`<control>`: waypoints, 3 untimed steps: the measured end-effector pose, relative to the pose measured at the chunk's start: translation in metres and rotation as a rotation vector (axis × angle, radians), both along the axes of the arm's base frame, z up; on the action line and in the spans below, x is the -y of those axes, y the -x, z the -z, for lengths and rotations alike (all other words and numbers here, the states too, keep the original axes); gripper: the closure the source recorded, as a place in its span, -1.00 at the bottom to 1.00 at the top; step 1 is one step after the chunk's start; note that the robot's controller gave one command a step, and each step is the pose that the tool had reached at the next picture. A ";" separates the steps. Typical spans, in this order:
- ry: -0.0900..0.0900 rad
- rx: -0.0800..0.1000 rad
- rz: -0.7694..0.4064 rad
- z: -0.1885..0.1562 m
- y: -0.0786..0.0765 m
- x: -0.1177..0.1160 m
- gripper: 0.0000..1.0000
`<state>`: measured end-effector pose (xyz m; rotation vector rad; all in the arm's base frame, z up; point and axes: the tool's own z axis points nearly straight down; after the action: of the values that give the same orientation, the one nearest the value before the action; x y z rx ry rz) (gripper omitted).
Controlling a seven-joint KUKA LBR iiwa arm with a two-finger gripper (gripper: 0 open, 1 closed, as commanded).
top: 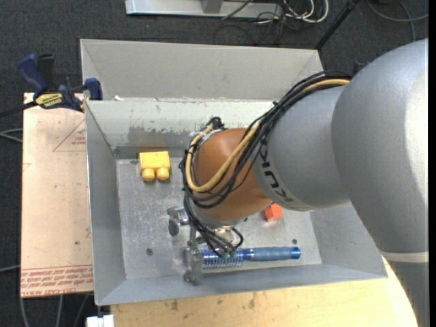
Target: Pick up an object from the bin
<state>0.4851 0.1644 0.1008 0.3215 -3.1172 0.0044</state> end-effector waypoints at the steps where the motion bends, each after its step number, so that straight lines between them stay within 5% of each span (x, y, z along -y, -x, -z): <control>1: 0.000 0.005 -0.029 0.010 -0.013 0.078 -1.00; 2: -0.005 0.006 -0.036 0.010 -0.012 0.072 1.00; 3: -0.005 0.010 -0.273 -0.026 -0.057 0.095 1.00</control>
Offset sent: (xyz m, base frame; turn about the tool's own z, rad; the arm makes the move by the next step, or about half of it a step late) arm 0.0123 -0.0728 -0.0090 -0.0386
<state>0.5419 0.0691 0.1269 0.7452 -3.0555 -0.0001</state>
